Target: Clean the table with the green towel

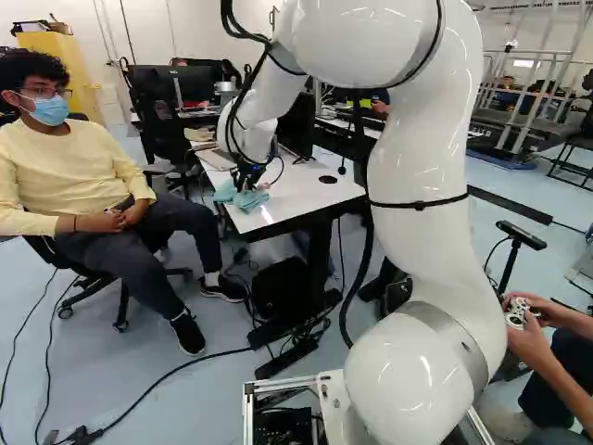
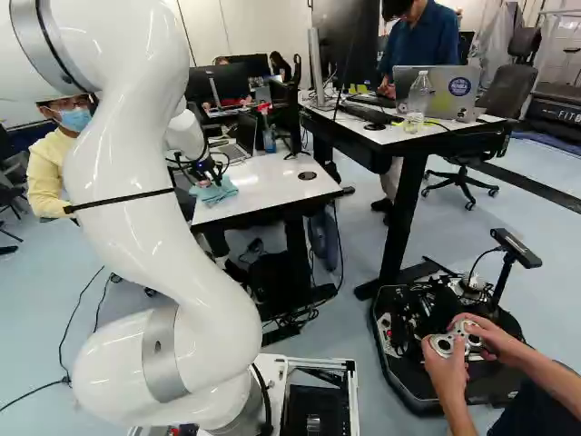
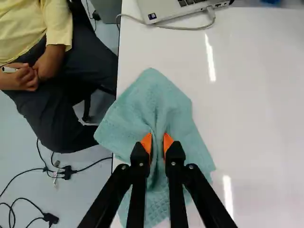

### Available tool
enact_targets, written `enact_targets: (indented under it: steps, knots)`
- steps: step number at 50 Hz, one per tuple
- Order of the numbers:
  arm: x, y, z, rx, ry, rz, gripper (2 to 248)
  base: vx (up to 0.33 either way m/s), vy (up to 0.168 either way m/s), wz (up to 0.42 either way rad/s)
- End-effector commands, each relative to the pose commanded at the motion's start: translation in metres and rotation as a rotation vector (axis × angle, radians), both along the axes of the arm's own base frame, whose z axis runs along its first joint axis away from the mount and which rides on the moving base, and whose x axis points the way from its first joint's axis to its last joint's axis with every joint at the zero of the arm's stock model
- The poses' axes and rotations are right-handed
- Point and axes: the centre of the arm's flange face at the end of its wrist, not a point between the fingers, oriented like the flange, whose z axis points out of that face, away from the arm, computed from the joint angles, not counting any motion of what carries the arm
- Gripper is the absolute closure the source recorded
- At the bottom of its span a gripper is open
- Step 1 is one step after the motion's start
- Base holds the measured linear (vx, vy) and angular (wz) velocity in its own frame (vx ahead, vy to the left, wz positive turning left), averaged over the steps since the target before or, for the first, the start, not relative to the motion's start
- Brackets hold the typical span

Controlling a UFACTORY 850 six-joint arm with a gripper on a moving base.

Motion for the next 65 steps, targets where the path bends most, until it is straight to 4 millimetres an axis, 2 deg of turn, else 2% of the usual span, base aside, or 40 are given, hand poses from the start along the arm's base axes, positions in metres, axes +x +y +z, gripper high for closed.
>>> enact_targets:
  steps: [10,19,43,58,65]
  knots:
    - [0.011,-0.015,0.000,0.001,-0.003,-0.029,199,0.000,0.000,0.000]
    - [0.006,-0.030,0.000,-0.001,0.003,-0.049,199,0.000,0.000,0.000]
    - [-0.036,-0.048,0.003,-0.011,0.030,-0.055,199,0.000,0.000,0.000]
    - [-0.064,-0.051,0.004,-0.017,0.043,-0.042,199,0.000,0.000,0.000]
    - [-0.075,-0.045,0.004,-0.018,0.046,-0.024,199,0.000,0.000,0.000]
